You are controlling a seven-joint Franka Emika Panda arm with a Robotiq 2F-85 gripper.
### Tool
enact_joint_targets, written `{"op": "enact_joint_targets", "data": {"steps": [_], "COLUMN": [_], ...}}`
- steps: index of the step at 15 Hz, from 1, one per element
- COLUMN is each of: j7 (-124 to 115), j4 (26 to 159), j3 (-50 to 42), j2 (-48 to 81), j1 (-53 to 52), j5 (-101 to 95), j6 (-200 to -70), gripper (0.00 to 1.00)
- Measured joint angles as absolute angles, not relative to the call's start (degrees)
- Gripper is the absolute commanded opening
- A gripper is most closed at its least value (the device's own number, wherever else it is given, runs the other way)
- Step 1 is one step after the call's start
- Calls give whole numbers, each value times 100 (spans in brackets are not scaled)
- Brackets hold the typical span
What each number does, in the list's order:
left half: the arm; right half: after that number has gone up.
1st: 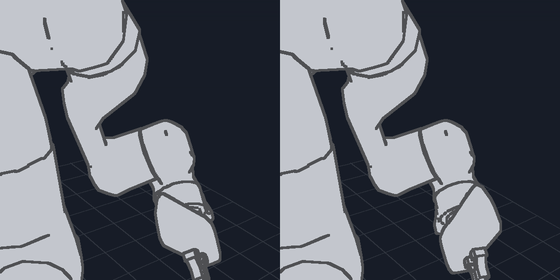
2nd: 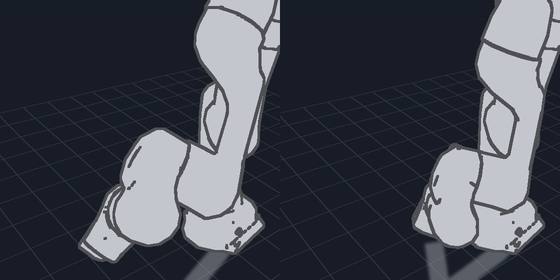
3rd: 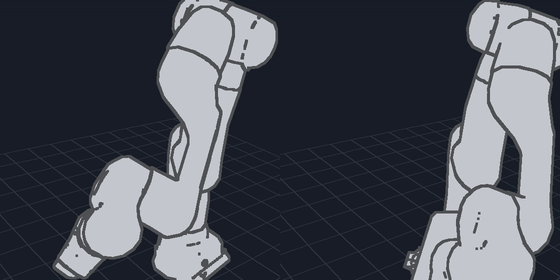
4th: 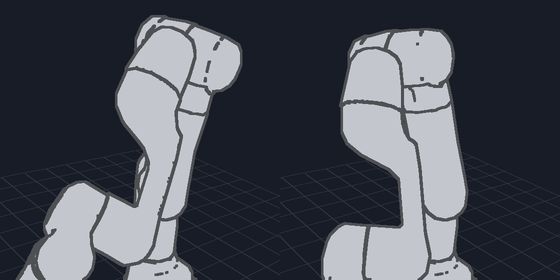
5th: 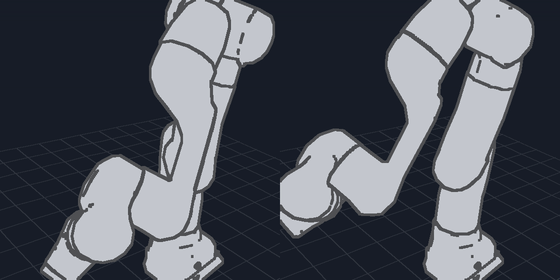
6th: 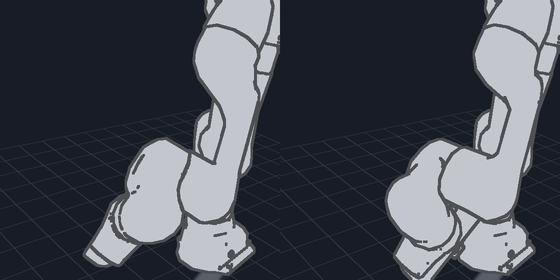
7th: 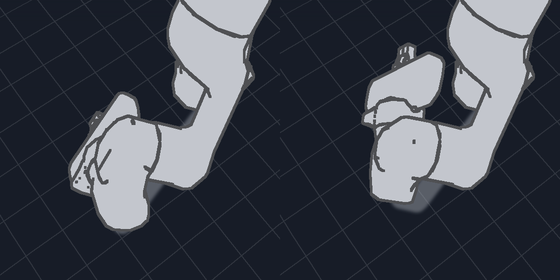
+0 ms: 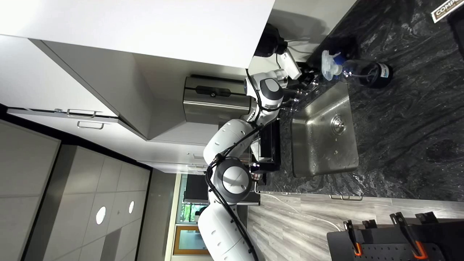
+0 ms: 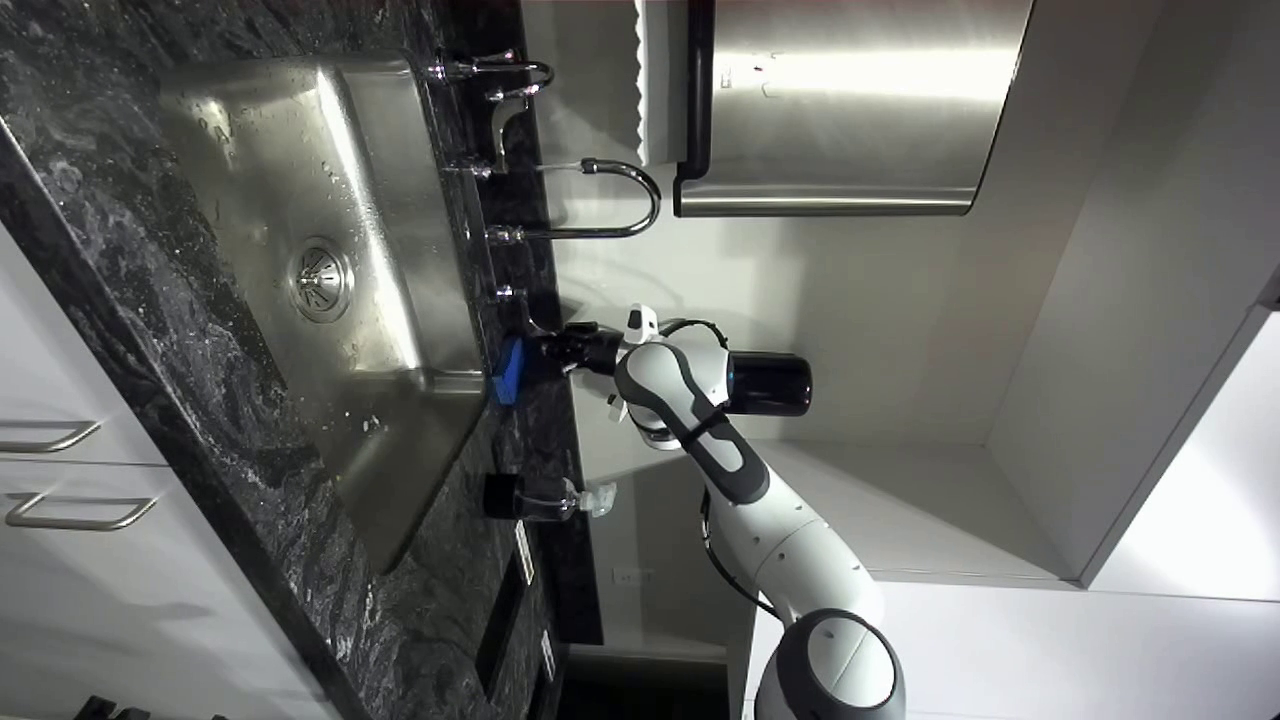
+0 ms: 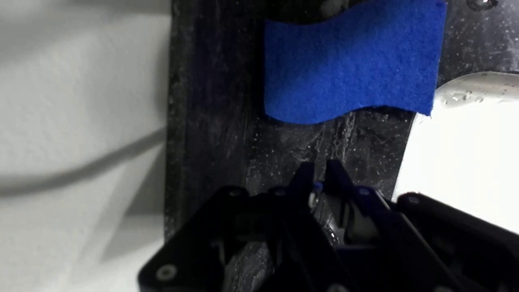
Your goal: Open and close the right tap
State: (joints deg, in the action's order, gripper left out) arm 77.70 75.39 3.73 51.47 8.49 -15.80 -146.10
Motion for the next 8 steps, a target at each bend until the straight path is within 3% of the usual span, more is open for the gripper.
{"op": "enact_joint_targets", "data": {"steps": [8], "j7": [7768], "j4": [7469], "j3": [396], "j2": [5144], "j1": [848], "j5": [-1450], "j6": [-14378], "gripper": [3]}}
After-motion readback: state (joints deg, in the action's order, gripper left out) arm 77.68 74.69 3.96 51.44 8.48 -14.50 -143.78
